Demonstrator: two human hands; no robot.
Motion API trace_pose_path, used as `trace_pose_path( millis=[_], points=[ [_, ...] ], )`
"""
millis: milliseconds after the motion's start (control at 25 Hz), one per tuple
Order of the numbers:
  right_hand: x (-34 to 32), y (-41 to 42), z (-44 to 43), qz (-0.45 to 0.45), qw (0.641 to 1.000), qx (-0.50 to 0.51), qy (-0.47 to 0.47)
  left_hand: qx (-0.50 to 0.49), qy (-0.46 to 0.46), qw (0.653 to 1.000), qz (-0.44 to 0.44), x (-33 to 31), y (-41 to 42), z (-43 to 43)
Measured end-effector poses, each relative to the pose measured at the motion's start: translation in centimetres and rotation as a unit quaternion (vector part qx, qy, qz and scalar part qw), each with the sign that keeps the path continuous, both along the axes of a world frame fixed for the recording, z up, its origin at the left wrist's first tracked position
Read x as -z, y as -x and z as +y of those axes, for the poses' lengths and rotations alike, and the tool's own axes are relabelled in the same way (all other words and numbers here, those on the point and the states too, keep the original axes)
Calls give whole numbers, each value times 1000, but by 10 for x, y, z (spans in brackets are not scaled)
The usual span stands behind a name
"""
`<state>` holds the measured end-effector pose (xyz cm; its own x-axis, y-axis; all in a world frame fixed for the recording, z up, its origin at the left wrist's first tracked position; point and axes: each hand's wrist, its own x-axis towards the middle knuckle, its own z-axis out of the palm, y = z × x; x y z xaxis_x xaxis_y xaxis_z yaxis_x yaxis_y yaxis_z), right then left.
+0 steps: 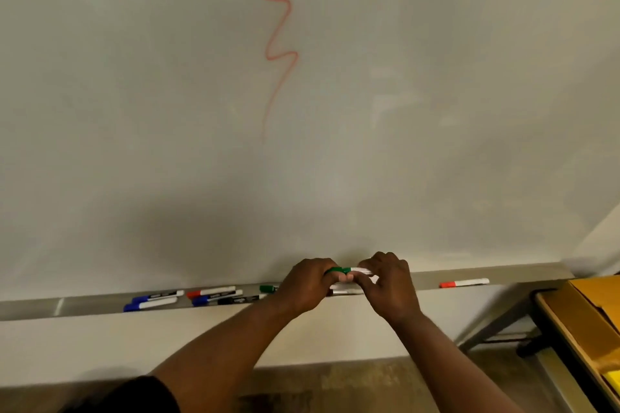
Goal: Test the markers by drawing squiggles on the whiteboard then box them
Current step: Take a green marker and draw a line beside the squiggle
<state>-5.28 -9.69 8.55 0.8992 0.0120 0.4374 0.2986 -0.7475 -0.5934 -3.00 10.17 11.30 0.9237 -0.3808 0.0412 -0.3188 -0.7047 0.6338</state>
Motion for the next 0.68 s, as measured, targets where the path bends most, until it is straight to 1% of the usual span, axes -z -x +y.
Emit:
trace_pose_path(
  millis=[80, 160, 240, 280, 320, 360, 400, 480, 560, 600, 640, 680],
  points=[
    [-25, 1, 12, -41, 999, 23, -12, 18, 23, 999, -45, -23, -2, 11],
    [-55, -3, 15, -88, 996, 29, -14, 30, 22, 994, -105, -52, -7, 23],
    [-90, -12, 12, -140, 989, 34, -22, 14, 2, 981, -192, -90, -20, 39],
    [-110, -17, 10, -164, 985, 39, -32, -3, 5, 969, -248, -113, -29, 48],
    [-134, -24, 8, -183, 981, 44, -46, -19, 20, 949, -313, -142, -38, 54],
    [-159, -31, 7, -195, 978, 51, -61, -26, 38, 923, -383, -171, -48, 60],
    [-182, -36, 8, -206, 974, 59, -77, -25, 55, 889, -453, -199, -55, 64],
    [-231, -46, 13, -242, 961, 65, -113, -22, 42, 811, -583, -261, -71, 73],
    [-275, -53, 19, -280, 948, 57, -142, -46, 17, 755, -654, -321, -85, 86],
    [-297, -56, 22, -305, 939, 50, -150, -75, 11, 732, -678, -349, -92, 94],
    [-317, -59, 25, -330, 930, 45, -153, -106, 6, 715, -691, -373, -100, 102],
    [-336, -62, 29, -354, 921, 43, -154, -129, 2, 707, -696, -393, -108, 109]
  ],
)
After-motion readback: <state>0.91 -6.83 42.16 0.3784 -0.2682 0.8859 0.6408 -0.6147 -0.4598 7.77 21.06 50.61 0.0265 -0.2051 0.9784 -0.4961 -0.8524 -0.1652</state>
